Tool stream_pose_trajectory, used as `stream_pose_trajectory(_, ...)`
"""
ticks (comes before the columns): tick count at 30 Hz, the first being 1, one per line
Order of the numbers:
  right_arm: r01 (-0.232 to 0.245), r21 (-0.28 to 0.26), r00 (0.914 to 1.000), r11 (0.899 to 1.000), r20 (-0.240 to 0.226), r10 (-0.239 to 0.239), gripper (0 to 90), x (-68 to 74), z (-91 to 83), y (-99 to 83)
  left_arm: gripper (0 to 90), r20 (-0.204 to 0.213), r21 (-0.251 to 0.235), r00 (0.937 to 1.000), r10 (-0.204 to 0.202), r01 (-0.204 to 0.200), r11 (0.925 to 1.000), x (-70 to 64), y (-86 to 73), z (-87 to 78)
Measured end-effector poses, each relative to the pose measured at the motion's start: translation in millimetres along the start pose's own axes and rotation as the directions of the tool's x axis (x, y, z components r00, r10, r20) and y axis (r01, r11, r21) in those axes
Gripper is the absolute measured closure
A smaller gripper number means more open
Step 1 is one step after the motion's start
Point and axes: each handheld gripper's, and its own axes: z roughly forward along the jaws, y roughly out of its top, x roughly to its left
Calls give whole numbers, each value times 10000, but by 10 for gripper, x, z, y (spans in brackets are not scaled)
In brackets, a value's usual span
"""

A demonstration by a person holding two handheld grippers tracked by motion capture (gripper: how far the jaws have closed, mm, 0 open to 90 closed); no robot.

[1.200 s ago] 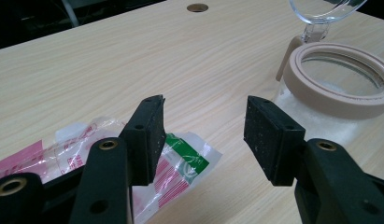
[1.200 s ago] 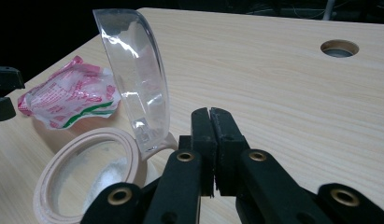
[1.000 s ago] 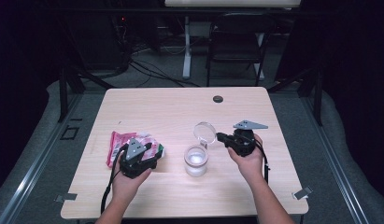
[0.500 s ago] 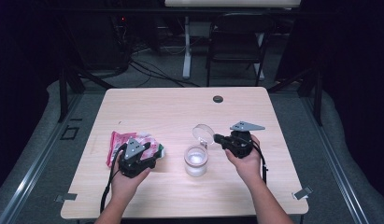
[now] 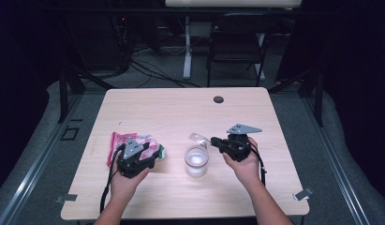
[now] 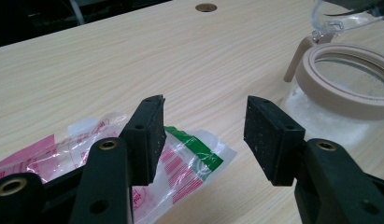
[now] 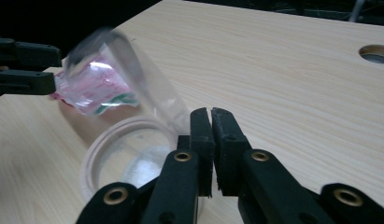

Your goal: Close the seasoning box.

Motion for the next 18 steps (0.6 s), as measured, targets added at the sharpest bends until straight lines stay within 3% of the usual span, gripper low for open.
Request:
stream_pose_trajectory(10, 235, 9, 9996, 9997, -159, -235, 800, 73, 2, 13, 478, -102, -61, 9999, -65, 65, 10000, 30, 0, -18)
stream_pose_trajectory(18, 251, 49, 9994, 9997, -220, -250, 602, 49, 4, 18, 478, -337, -171, 9990, -279, 273, 9995, 117, -5, -53)
